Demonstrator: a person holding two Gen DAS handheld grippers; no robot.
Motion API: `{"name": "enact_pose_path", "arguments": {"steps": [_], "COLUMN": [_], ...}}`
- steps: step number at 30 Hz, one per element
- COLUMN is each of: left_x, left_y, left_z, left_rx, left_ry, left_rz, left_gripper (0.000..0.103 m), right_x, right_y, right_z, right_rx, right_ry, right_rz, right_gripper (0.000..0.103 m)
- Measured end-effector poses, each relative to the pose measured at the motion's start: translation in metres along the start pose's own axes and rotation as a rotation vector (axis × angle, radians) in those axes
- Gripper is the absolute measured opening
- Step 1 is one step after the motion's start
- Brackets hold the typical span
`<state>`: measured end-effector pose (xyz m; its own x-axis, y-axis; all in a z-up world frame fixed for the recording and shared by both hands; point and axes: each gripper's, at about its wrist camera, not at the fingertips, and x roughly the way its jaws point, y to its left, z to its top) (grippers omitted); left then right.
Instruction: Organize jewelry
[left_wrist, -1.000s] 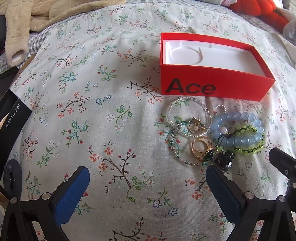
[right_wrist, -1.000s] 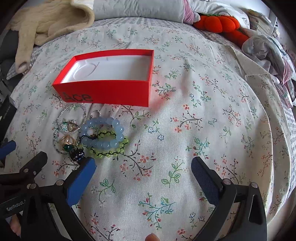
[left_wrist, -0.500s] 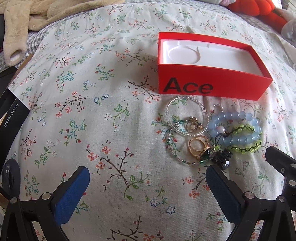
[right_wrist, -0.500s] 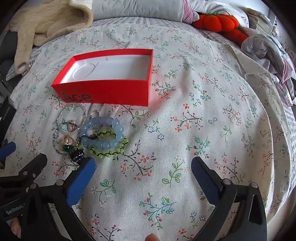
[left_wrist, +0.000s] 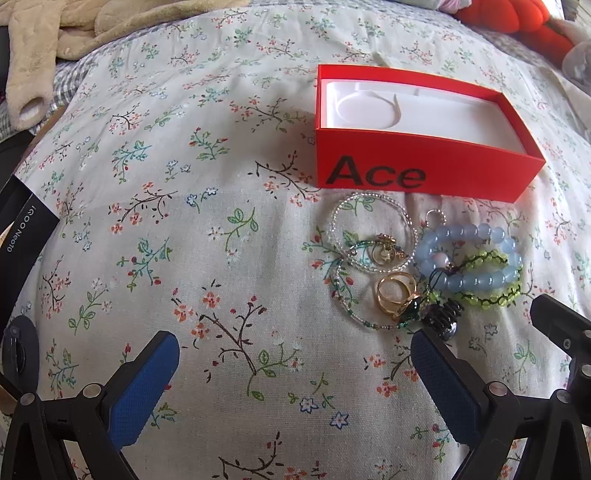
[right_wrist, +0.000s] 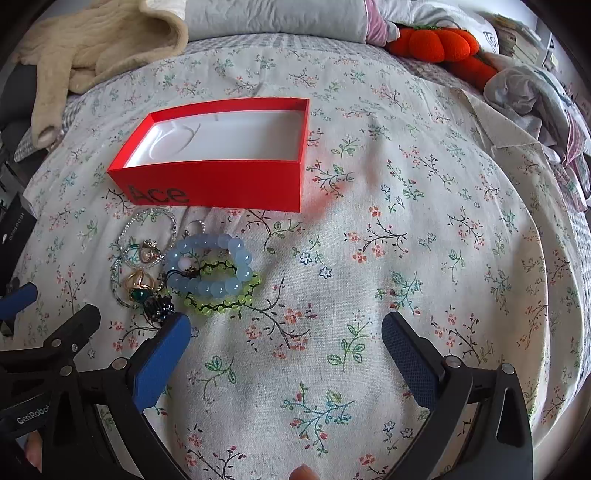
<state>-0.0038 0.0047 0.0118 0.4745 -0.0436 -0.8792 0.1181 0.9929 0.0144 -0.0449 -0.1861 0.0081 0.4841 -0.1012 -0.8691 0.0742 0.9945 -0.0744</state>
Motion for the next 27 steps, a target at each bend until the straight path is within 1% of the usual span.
{"name": "enact_pose_path", "arguments": {"steps": [27], "left_x": [-0.0059], "left_y": [0.0018], "left_z": [-0.0005], "left_rx": [0.001], "left_ry": [-0.016], "left_rz": [0.003], "left_gripper": [0.103], "right_x": [-0.0038], "right_y": [-0.0006], "right_z": [-0.0016], "right_rx": [-0.001], "right_ry": [-0.011], "right_rz": [-0.008], "right_gripper": [0.103]}}
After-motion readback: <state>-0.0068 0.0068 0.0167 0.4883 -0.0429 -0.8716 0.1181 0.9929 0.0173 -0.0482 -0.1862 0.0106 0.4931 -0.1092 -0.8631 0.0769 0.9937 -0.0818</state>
